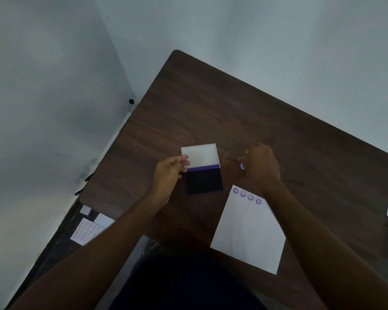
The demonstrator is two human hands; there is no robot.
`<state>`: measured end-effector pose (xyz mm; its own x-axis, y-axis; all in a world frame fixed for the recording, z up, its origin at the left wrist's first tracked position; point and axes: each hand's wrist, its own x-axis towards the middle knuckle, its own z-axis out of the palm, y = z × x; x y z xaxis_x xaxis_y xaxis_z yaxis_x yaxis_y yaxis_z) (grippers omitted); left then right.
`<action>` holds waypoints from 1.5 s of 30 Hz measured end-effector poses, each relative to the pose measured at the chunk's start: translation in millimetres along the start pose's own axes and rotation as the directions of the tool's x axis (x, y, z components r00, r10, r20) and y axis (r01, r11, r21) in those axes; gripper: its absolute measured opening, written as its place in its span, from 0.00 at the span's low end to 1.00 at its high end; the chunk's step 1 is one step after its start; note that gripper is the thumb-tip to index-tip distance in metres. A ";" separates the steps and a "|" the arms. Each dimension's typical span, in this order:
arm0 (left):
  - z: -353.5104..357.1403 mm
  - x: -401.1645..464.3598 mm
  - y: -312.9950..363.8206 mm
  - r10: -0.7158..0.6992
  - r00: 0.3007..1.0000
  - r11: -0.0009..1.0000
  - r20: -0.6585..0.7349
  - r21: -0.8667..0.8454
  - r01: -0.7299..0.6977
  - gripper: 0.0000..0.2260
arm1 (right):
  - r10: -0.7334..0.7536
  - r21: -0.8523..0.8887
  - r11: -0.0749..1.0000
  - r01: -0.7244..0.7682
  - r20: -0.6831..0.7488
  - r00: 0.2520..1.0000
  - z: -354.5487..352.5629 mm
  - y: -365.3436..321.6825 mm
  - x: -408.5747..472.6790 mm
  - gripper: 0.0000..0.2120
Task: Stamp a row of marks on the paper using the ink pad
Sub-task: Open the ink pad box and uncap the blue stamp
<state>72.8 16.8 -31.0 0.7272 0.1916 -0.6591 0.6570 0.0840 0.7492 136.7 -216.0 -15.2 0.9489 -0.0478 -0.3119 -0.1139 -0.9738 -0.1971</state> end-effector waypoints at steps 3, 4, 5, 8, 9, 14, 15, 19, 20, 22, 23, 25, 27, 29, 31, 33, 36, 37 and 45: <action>-0.4 -5.9 -0.7 0.009 1.000 0.999 0.017 0.035 -0.010 0.12 | 0.010 -0.164 0.986 -0.003 0.042 0.999 -0.2 -2.4 -3.3 0.18; -1.0 -8.0 -1.6 0.016 0.999 0.999 0.036 0.049 -0.018 0.12 | 0.016 -0.188 0.982 -0.006 0.051 0.999 0.0 -3.1 -3.3 0.17; -1.7 -10.2 -2.9 0.028 0.997 0.997 0.067 0.071 -0.032 0.12 | 0.011 -0.206 0.979 0.001 0.055 0.998 1.5 -3.2 -3.6 0.17; -2.9 -17.5 -6.8 0.055 0.984 0.984 0.171 0.159 -0.083 0.13 | -0.041 -0.243 0.969 0.049 0.038 0.998 6.0 -4.7 -4.2 0.14; -2.9 -19.7 -8.2 0.058 0.980 0.980 0.192 0.176 -0.092 0.13 | -0.052 -0.257 0.964 0.061 0.042 0.998 6.8 -5.2 -5.0 0.13; -0.5 -28.0 -16.7 0.050 0.975 0.973 0.217 0.208 -0.097 0.13 | -0.063 -0.263 0.963 0.067 0.023 0.998 9.6 -2.5 -6.2 0.11; -0.5 -29.0 -17.5 0.050 0.975 0.975 0.215 0.202 -0.094 0.13 | -0.064 -0.259 0.963 0.068 0.025 0.998 10.5 -1.7 -6.7 0.11; 0.2 -34.1 -18.9 0.068 0.976 0.973 0.209 0.203 -0.111 0.14 | -0.054 -0.149 0.987 0.053 -0.002 0.999 13.0 2.5 -8.5 0.10; 0.3 -35.2 -18.8 0.078 0.975 0.970 0.206 0.209 -0.122 0.14 | -0.040 -0.083 0.996 0.036 -0.043 0.998 14.1 4.8 -6.8 0.09; 0.4 -37.1 -17.8 0.108 0.972 0.963 0.208 0.222 -0.155 0.14 | 0.028 0.063 0.998 -0.024 -0.069 0.997 14.4 8.5 -5.7 0.13; 0.6 -37.8 -16.8 0.123 0.970 0.959 0.209 0.227 -0.171 0.14 | 0.073 0.136 0.989 -0.066 -0.041 0.997 13.6 8.7 -6.3 0.15; 2.0 -38.3 -15.1 0.143 0.966 0.953 0.216 0.232 -0.193 0.14 | 0.110 0.292 0.950 -0.111 0.018 0.994 8.4 4.2 -11.8 0.15; 4.0 -38.9 -13.9 0.166 0.958 0.944 0.233 0.245 -0.223 0.13 | 0.120 0.391 0.911 -0.130 0.049 0.992 0.0 -6.0 -26.1 0.15; 7.7 -40.0 -13.1 0.210 0.945 0.927 0.251 0.254 -0.274 0.12 | 0.116 0.533 0.838 -0.115 0.032 0.993 -7.7 -13.9 -46.2 0.08; 12.3 -43.7 -9.2 0.255 0.926 0.908 0.277 0.260 -0.328 0.14 | 0.072 0.680 0.727 -0.094 0.061 0.996 -14.2 -20.0 -65.3 0.07; 17.6 -48.6 -3.5 0.288 0.908 0.888 0.303 0.270 -0.372 0.18 | 0.053 0.746 0.654 -0.124 0.117 0.992 -14.1 -21.4 -76.0 0.12; 24.0 -57.1 2.2 0.337 0.894 0.865 0.296 0.277 -0.418 0.18 | 0.054 0.761 0.629 -0.157 0.158 0.986 -13.2 -24.1 -86.5 0.12; 24.9 -58.9 2.9 0.343 0.897 0.869 0.280 0.267 -0.416 0.18 | 0.047 0.768 0.619 -0.165 0.174 0.984 -10.2 -23.3 -88.5 0.12; 19.1 -61.5 1.1 0.343 0.911 0.914 0.228 0.142 -0.379 0.14 | -0.080 0.867 0.476 -0.147 0.209 0.975 -6.9 -28.3 -102.8 0.12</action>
<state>32.6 -13.5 9.1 0.9332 -0.0194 -0.3588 0.3531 -0.1352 0.9258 44.4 -185.0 28.9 0.8727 0.0773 -0.4822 -0.4486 -0.2632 -0.8541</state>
